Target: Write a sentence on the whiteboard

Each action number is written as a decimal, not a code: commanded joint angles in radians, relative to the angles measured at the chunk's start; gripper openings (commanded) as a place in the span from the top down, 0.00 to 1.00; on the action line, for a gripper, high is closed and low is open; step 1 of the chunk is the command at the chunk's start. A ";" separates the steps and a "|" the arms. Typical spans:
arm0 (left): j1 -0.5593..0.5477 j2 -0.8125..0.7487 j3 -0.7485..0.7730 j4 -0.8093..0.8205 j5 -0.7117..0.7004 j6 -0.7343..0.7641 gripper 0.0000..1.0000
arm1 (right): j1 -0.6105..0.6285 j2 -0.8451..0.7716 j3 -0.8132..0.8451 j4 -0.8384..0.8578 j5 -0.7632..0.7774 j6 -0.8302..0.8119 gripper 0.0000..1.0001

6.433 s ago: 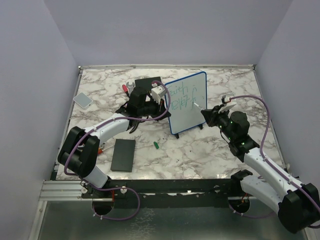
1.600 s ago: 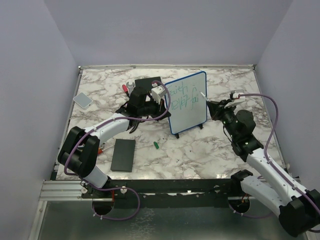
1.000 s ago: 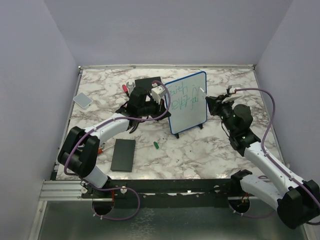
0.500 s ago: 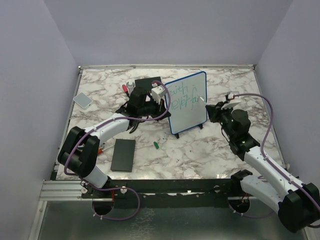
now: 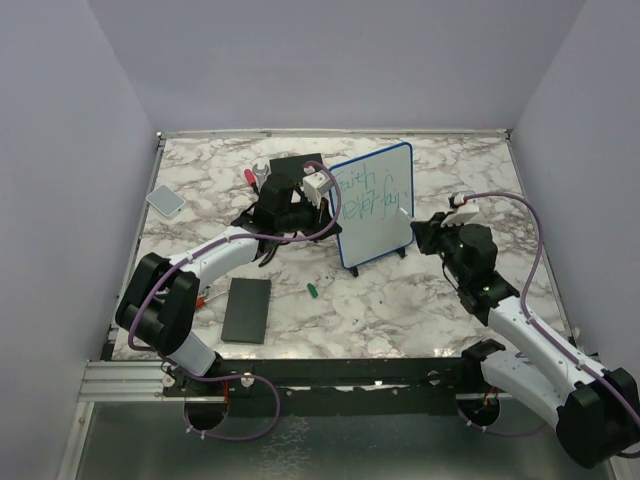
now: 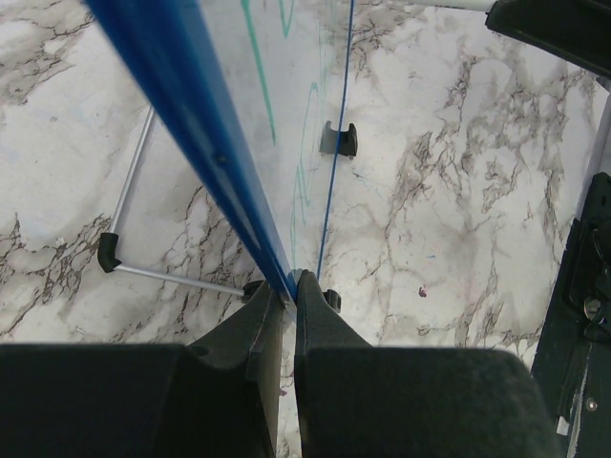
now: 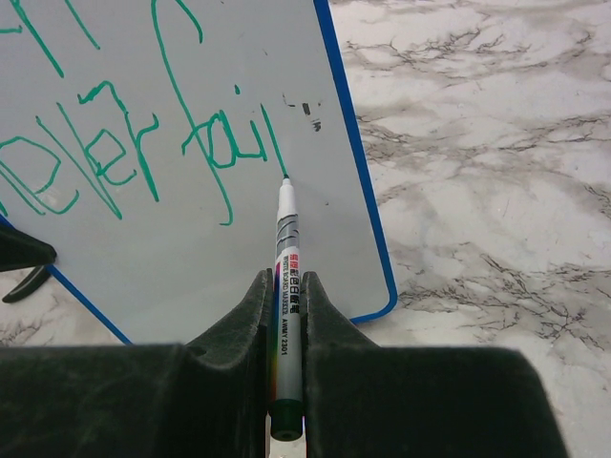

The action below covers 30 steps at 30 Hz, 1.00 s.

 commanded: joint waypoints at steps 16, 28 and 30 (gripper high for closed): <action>-0.005 0.020 -0.002 -0.082 -0.030 0.030 1.00 | -0.002 0.013 0.141 0.076 -0.003 -0.044 0.99; -0.005 0.027 -0.001 -0.082 -0.030 0.032 1.00 | -0.002 0.054 0.165 0.130 0.001 -0.075 0.99; -0.005 0.029 0.001 -0.082 -0.030 0.032 1.00 | -0.003 0.060 0.163 0.132 0.001 -0.079 0.99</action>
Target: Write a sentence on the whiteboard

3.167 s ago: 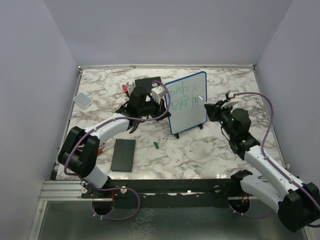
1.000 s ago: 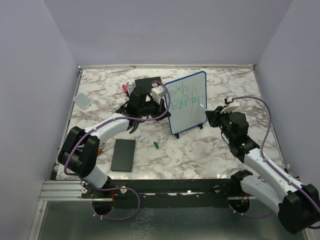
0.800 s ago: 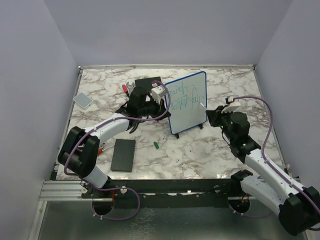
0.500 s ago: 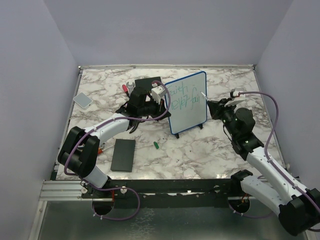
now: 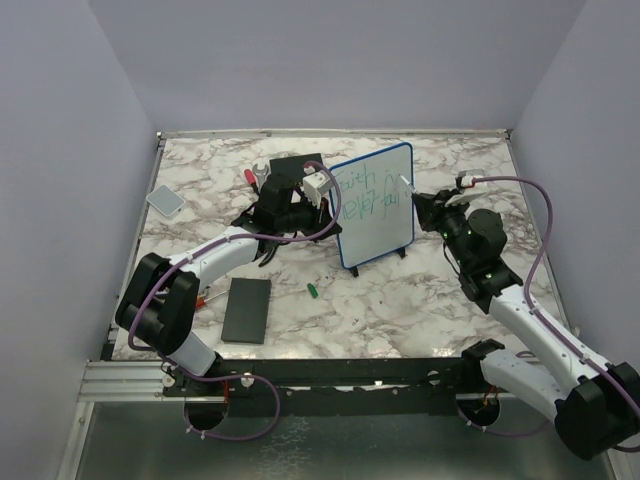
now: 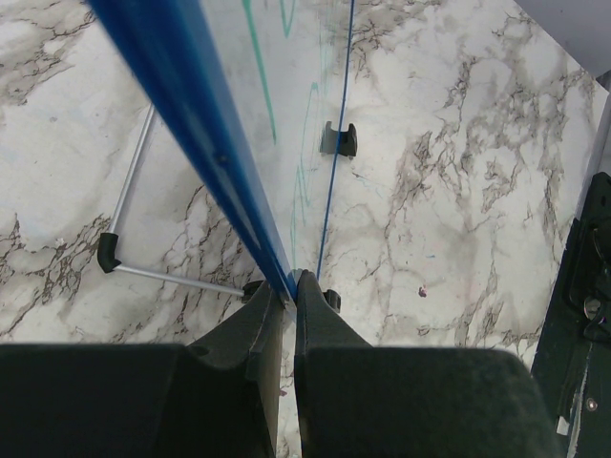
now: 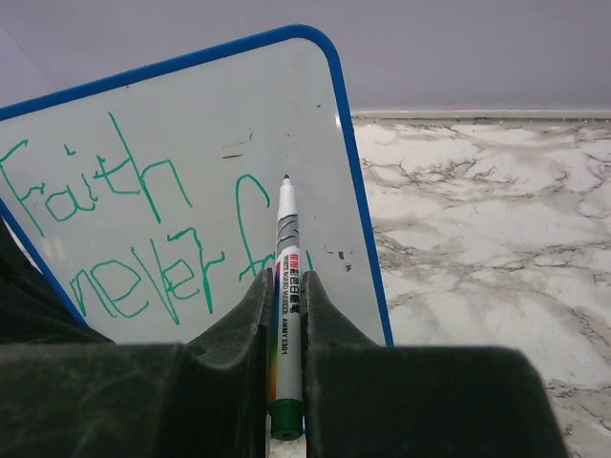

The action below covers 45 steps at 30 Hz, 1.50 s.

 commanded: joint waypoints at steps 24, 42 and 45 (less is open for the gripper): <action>-0.004 0.031 0.001 -0.082 -0.027 0.031 1.00 | -0.002 -0.012 -0.065 -0.028 -0.002 0.021 0.99; -0.004 0.026 0.001 -0.082 -0.026 0.030 1.00 | -0.003 -0.039 -0.118 -0.092 -0.004 0.048 0.99; -0.005 0.024 0.000 -0.082 -0.026 0.028 1.00 | -0.002 -0.041 -0.123 -0.101 -0.004 0.054 1.00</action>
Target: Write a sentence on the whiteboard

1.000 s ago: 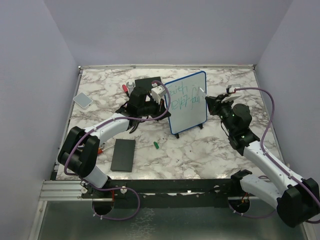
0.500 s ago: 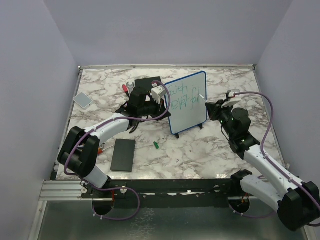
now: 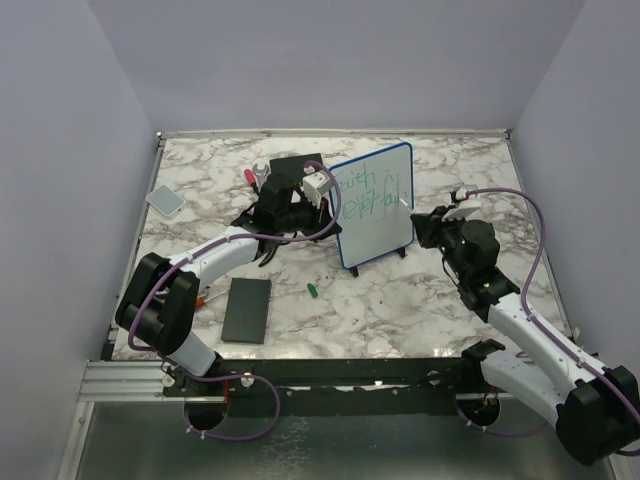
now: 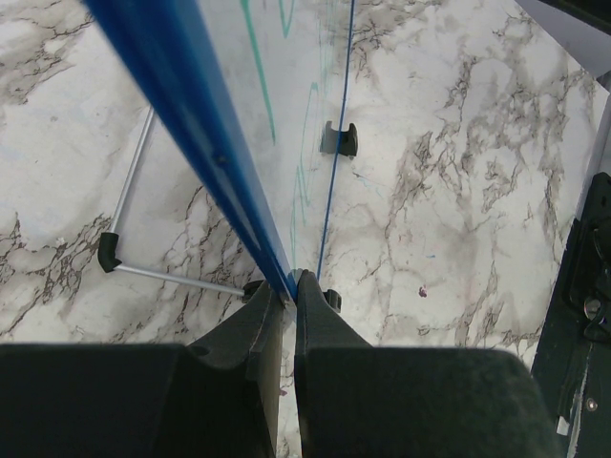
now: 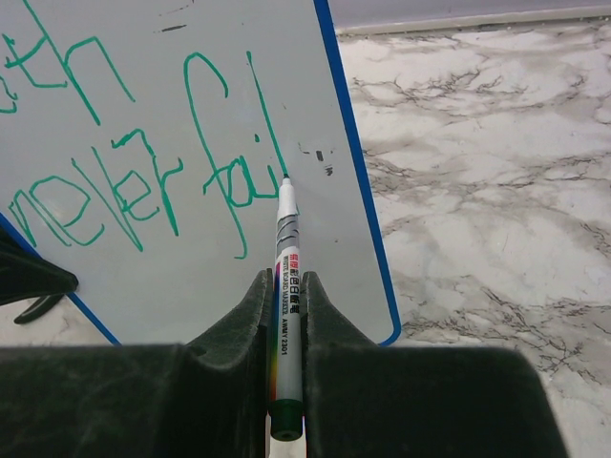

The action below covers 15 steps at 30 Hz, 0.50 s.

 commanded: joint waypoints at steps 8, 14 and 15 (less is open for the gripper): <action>-0.005 0.021 0.000 -0.082 -0.025 0.029 1.00 | -0.003 -0.008 -0.033 -0.080 -0.004 0.034 0.99; -0.005 0.018 0.000 -0.081 -0.027 0.029 1.00 | -0.002 -0.011 -0.033 -0.090 0.017 0.034 0.99; -0.005 0.018 -0.001 -0.081 -0.027 0.029 1.00 | -0.002 -0.012 -0.031 -0.090 0.023 0.031 0.99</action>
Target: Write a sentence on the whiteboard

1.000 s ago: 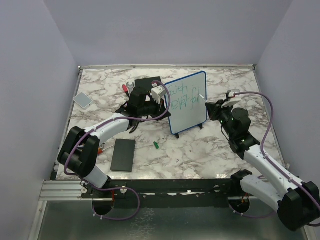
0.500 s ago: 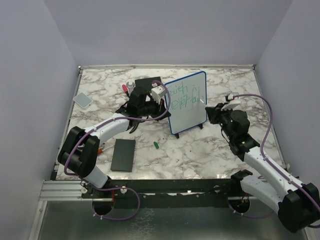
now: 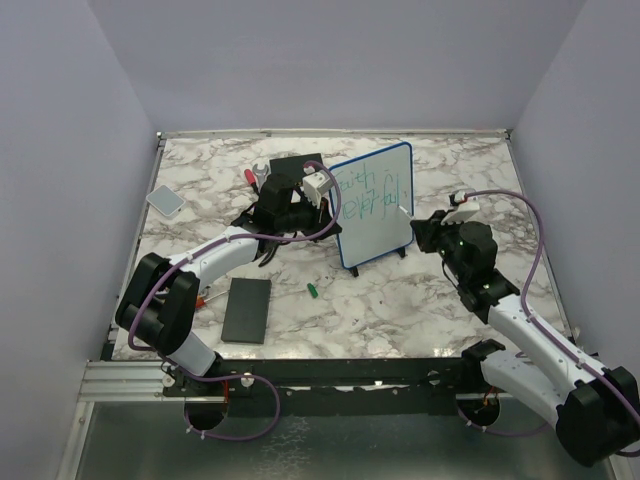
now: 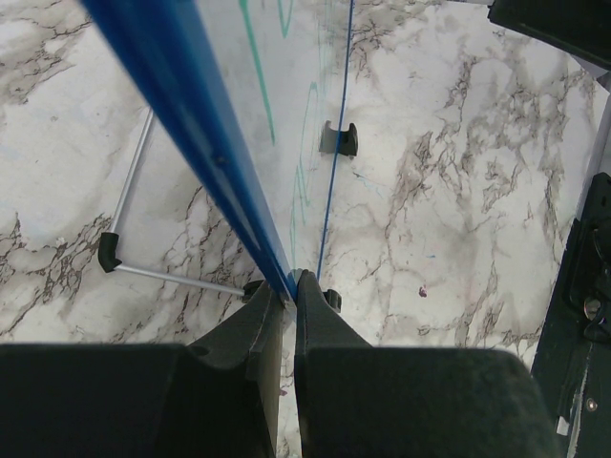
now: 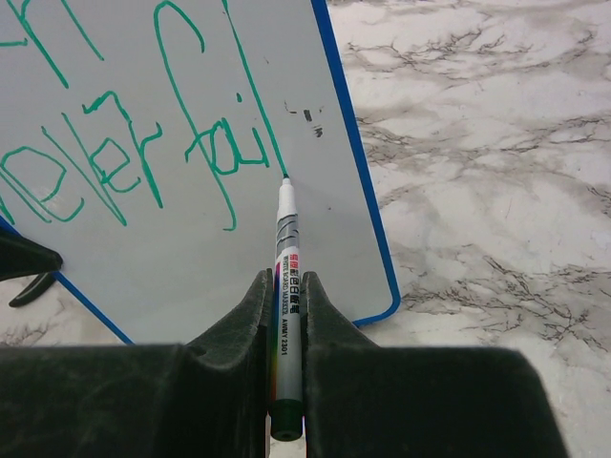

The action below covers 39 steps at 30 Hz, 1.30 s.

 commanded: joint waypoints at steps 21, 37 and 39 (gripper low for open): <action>-0.006 0.017 0.000 -0.081 -0.026 0.030 1.00 | -0.003 -0.065 0.055 0.016 0.080 -0.042 0.99; -0.006 0.017 -0.001 -0.081 -0.027 0.032 1.00 | -0.002 0.033 0.098 0.133 0.103 -0.092 0.99; -0.007 0.018 -0.002 -0.082 -0.026 0.033 1.00 | -0.002 0.045 0.103 0.134 0.090 -0.096 0.99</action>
